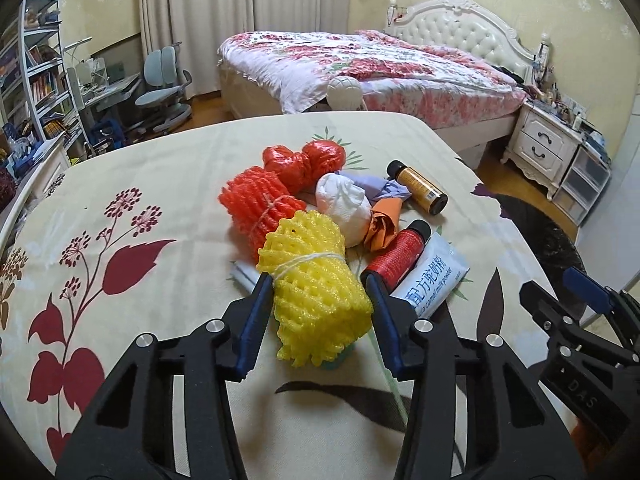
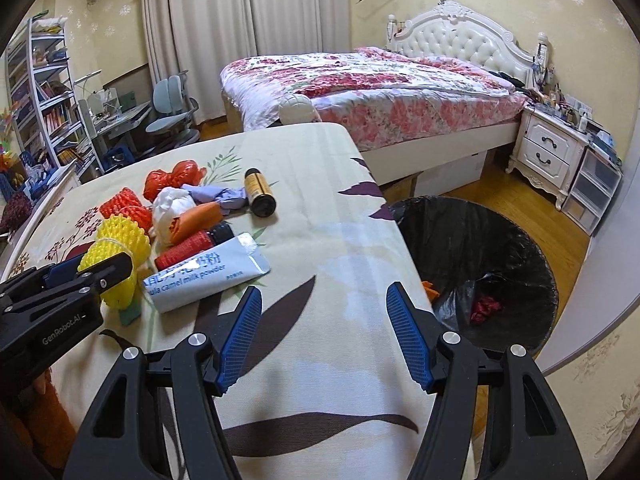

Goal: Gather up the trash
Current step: 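Grasp the yellow foam net with the left tool while the right tool grasps the white tube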

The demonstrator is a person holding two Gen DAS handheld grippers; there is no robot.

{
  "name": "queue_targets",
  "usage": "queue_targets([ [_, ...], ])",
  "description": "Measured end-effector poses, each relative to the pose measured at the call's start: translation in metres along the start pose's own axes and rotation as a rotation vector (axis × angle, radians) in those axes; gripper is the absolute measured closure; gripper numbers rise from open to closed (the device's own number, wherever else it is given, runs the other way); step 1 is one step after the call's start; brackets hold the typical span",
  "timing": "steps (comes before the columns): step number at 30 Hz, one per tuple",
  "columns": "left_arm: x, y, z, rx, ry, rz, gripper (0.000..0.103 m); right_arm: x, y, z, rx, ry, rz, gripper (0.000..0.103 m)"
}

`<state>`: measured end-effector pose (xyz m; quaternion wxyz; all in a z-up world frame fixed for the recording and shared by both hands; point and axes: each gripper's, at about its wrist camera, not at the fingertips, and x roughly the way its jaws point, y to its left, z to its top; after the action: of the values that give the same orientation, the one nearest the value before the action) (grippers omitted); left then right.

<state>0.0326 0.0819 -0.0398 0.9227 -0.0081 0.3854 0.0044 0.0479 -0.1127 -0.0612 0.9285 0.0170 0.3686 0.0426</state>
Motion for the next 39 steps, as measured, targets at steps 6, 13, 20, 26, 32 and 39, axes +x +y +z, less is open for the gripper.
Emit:
queue_targets([
  [6,-0.012,0.023,-0.005,-0.026,-0.008,0.015,0.057,0.003,0.023,0.006,-0.027,0.009,0.045,0.039],
  [13,-0.016,0.049,-0.011,-0.06,-0.011,0.036,0.057,0.015,0.061,0.017,-0.076,0.024,0.097,0.039],
  [20,-0.011,0.066,-0.024,-0.088,0.024,0.031,0.057,0.032,0.078,0.015,-0.099,0.07,0.089,0.035],
  [26,-0.009,0.071,-0.031,-0.092,0.031,0.029,0.057,0.029,0.063,0.0,-0.1,0.101,0.039,0.035],
  [32,-0.008,0.071,-0.033,-0.09,0.029,0.031,0.057,0.025,0.044,-0.005,-0.052,0.111,0.024,0.035],
  [39,-0.009,0.072,-0.035,-0.09,0.028,0.032,0.057,0.023,0.04,-0.005,-0.04,0.113,0.028,0.035],
])
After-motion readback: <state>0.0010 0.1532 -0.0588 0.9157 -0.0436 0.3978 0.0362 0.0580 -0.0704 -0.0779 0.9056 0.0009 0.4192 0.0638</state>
